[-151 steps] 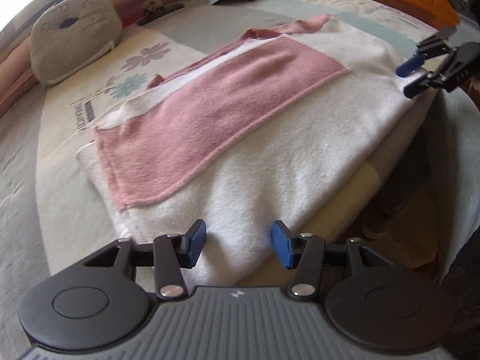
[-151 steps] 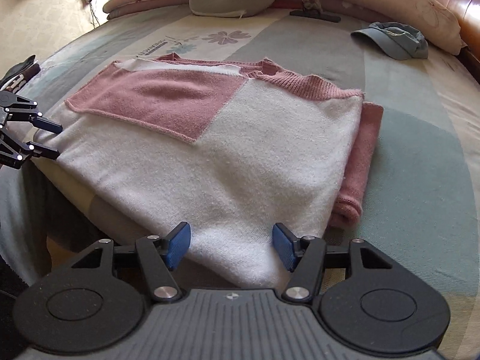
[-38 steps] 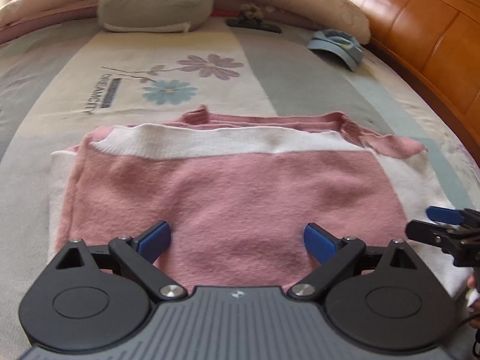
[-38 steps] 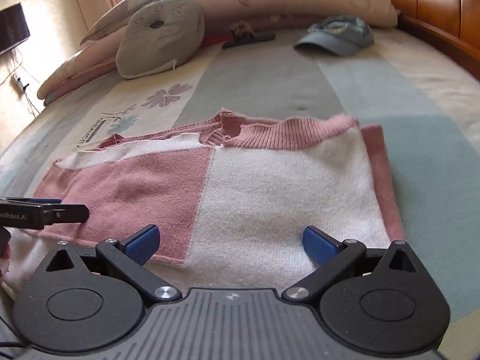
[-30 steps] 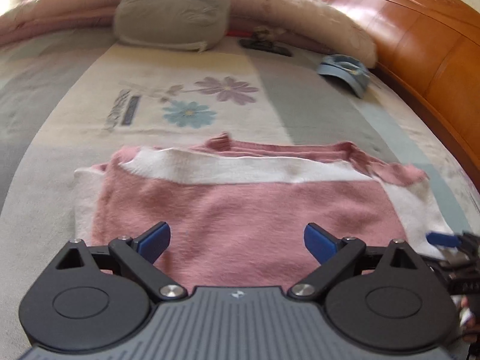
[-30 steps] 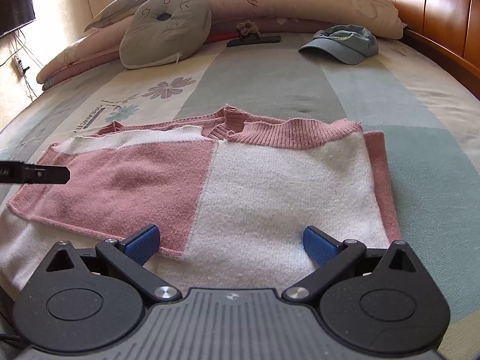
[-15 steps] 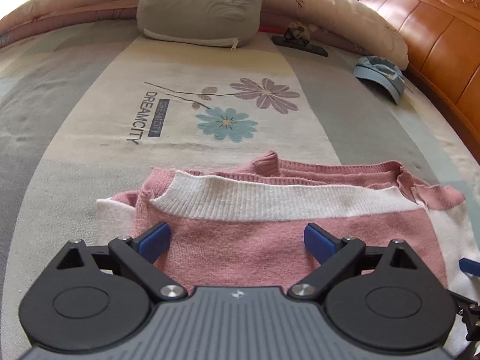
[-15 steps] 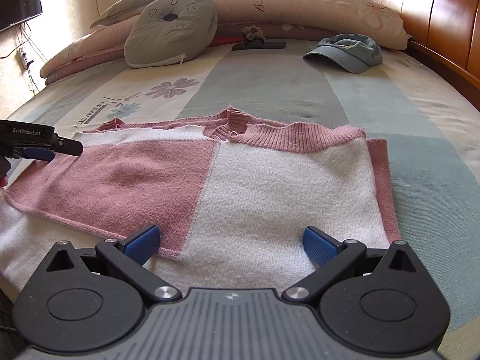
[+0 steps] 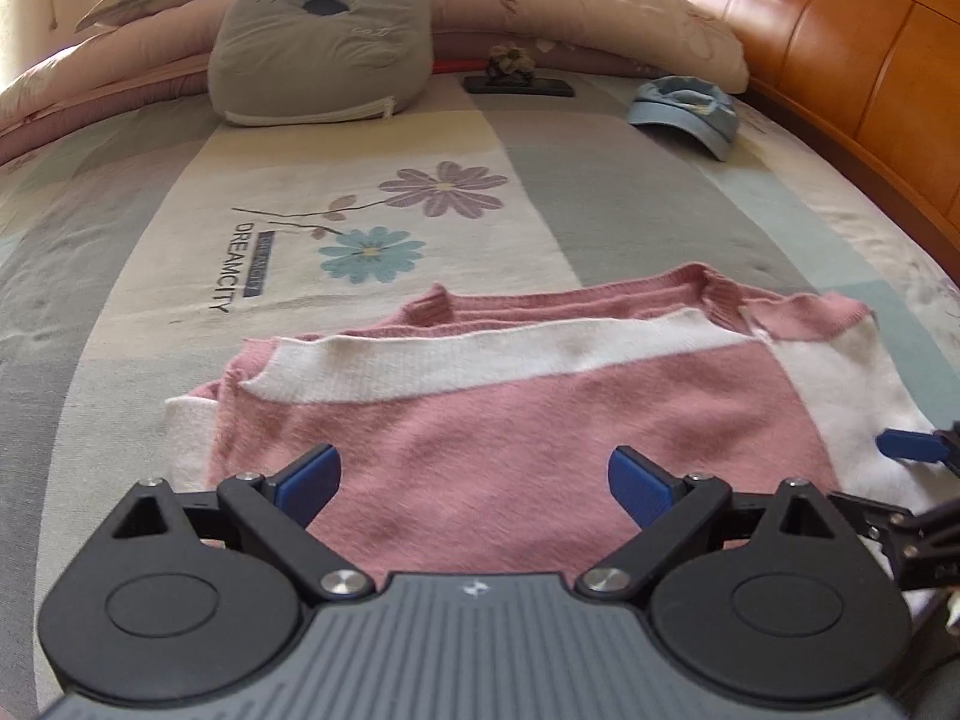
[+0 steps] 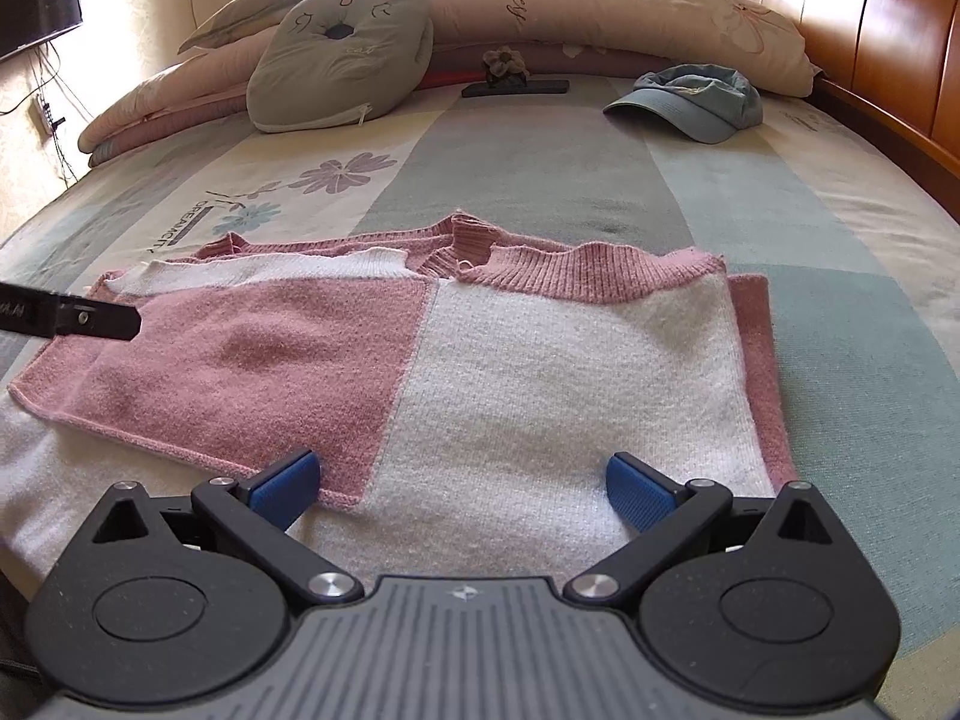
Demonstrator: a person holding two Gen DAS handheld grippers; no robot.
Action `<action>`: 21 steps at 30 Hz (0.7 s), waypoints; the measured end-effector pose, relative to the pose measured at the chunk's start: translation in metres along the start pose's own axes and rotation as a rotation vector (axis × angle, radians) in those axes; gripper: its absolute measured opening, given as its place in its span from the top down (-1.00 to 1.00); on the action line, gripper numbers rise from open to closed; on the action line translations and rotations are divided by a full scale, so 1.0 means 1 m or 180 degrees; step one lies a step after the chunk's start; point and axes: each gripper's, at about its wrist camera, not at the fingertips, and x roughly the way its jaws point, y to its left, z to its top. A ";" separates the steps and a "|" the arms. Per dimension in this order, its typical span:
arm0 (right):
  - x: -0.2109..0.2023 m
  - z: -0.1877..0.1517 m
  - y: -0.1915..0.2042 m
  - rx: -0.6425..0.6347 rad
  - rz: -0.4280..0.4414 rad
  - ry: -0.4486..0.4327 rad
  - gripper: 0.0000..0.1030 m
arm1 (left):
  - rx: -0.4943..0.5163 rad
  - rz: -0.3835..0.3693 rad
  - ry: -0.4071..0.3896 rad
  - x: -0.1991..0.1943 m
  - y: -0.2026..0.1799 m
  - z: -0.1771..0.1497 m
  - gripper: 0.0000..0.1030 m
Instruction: Fold clothes
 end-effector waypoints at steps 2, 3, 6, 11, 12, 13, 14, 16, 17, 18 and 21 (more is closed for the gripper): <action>-0.002 0.001 -0.002 0.0068 0.0004 0.0005 -1.00 | 0.0054 0.0019 -0.0027 -0.002 -0.006 -0.005 -0.86; -0.004 0.001 -0.003 0.0103 0.0005 0.0007 -1.00 | 0.0046 0.0026 -0.0004 0.000 -0.007 -0.008 -0.86; -0.007 0.001 -0.005 0.0137 0.0002 0.0017 -1.00 | 0.0035 0.0055 0.0072 0.009 -0.007 -0.019 -0.87; -0.014 -0.003 -0.007 0.0099 -0.0055 0.0012 -1.00 | -0.0149 -0.0006 0.0087 0.005 0.007 -0.034 -0.90; -0.017 -0.004 -0.007 0.0109 -0.0069 -0.0004 -1.00 | -0.0131 0.0021 0.0073 0.001 0.008 -0.034 -0.90; -0.020 -0.004 -0.008 0.0122 -0.0072 -0.0021 -1.00 | -0.0110 0.0047 0.0055 -0.004 0.008 -0.035 -0.90; -0.024 -0.004 -0.009 0.0132 -0.0063 -0.0039 -1.00 | -0.0089 0.0073 0.0036 -0.009 0.008 -0.035 -0.90; -0.029 -0.004 -0.010 0.0139 -0.0059 -0.0068 -1.00 | -0.0146 0.0051 0.0046 -0.011 0.013 -0.039 -0.90; -0.029 -0.004 -0.010 0.0132 -0.0079 -0.0070 -1.00 | -0.0178 0.0037 0.0052 -0.012 0.016 -0.040 -0.90; -0.029 -0.005 -0.012 0.0130 -0.0115 -0.0058 -1.00 | -0.0210 0.0024 0.0058 -0.012 0.018 -0.042 -0.90; -0.027 -0.010 -0.016 0.0156 -0.0125 -0.0011 -1.00 | -0.0307 -0.0016 0.0076 -0.015 0.026 -0.047 -0.90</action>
